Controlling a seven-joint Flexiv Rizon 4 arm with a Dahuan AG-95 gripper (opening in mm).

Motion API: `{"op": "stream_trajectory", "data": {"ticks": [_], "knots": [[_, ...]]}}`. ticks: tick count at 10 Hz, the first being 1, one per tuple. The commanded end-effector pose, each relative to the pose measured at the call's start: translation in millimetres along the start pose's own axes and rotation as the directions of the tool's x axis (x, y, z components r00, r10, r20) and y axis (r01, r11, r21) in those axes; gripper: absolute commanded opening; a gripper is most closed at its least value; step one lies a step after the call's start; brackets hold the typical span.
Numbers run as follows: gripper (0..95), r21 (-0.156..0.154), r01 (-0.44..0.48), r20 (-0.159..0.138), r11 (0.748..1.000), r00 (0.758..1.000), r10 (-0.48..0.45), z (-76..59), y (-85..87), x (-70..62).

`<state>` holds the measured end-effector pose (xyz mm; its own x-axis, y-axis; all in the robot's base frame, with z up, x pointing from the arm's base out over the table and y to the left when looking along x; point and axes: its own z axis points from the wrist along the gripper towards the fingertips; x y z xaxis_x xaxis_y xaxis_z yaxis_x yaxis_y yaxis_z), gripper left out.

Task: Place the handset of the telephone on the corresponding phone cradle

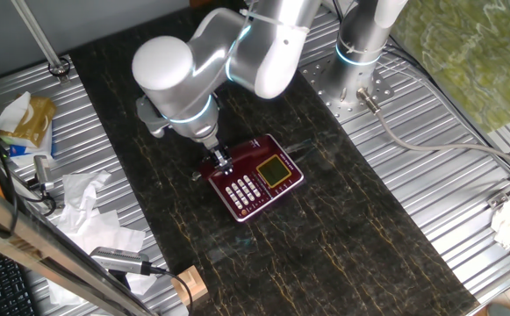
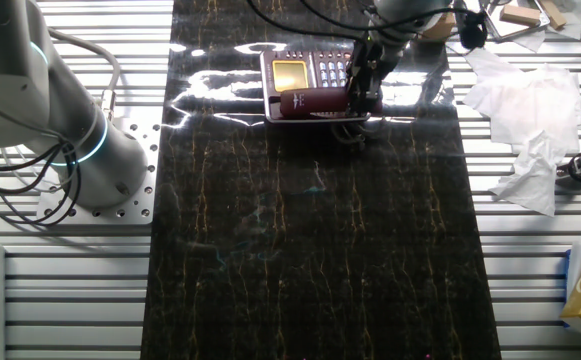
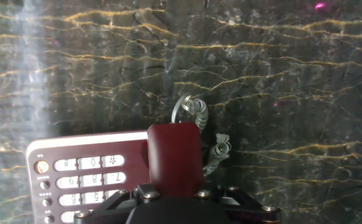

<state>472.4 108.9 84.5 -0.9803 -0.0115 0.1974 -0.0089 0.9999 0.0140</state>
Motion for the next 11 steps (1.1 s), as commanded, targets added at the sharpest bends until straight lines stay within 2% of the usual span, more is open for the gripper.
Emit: {"op": "stream_trajectory", "data": {"ticks": [1, 7, 11], "knots": [[0.0, 0.000, 0.004, 0.010, 1.000, 1.000, -0.004, 1.1, 1.1, -0.1], [0.0, -0.009, -0.001, 0.029, 1.000, 1.000, 0.002, 2.5, 3.7, 0.8], [0.0, -0.011, -0.003, 0.024, 1.000, 1.000, 0.003, 4.6, 4.6, 0.3]]}}
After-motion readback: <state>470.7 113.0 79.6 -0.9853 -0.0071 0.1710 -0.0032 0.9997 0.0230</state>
